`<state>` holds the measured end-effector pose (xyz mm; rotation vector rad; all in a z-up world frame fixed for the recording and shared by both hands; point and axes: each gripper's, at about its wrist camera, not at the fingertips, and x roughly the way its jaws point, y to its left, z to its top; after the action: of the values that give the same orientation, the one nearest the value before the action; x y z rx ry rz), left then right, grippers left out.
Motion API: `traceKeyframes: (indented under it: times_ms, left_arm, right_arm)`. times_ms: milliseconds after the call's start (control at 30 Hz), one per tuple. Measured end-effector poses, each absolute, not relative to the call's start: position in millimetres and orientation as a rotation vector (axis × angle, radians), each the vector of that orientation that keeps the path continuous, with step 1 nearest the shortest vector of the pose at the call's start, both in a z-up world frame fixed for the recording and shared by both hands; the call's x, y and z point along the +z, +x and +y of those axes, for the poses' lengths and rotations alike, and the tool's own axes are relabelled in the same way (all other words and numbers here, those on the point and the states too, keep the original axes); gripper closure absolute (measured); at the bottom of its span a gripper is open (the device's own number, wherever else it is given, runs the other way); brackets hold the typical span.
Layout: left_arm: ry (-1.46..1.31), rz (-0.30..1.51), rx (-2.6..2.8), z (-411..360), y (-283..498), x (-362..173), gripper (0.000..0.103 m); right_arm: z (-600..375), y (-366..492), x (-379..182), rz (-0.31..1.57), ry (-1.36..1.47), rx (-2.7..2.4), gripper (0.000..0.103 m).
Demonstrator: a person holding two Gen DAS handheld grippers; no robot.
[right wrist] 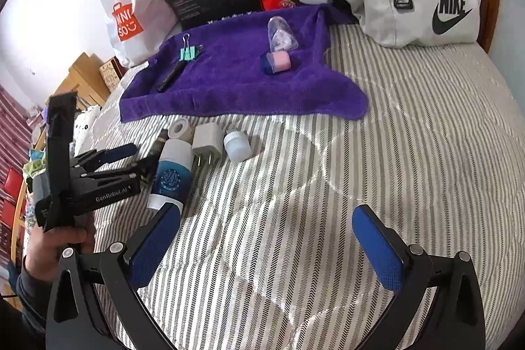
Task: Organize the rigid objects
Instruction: 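Close the left tool around the Grand Reserve bottle, then lift the Grand Reserve bottle with left tool while right tool grasps the white USB jar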
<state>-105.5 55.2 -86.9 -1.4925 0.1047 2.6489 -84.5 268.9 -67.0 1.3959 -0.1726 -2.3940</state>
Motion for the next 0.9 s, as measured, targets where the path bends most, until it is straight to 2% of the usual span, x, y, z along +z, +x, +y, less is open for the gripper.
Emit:
traceKeyframes:
  times_ms: [100, 367, 533, 733, 767, 900]
  left_arm:
    - [-1.489, 0.098, 2.643, 56.3, -105.2, -85.8, 0.081]
    - [-1.486, 0.035, 2.615, 47.2, -106.8, -85.1, 0.081]
    - [-1.49, 0.016, 2.603, 38.8, -104.5, -85.1, 0.081]
    - [-1.496, 0.009, 2.594, 31.7, -103.0, -84.5, 0.081]
    - [-1.494, 0.006, 2.592, 31.0, -103.5, -84.7, 0.081]
    - [-1.498, 0.011, 2.596, 32.0, -102.9, -85.0, 0.081]
  right_arm:
    - [262.9, -86.0, -68.5, -0.171, 1.393, -2.38, 0.0]
    - [245.5, -93.4, -76.4, -0.122, 1.365, -2.386, 0.0]
    - [234.1, -107.3, -80.7, -0.046, 1.331, -2.421, 0.006]
    - [220.8, -124.2, -94.4, 0.128, 1.351, -2.432, 0.03]
    - [218.9, -125.6, -96.9, 0.165, 1.357, -2.432, 0.037]
    - [213.4, -128.4, -99.5, 0.245, 1.324, -2.437, 0.038]
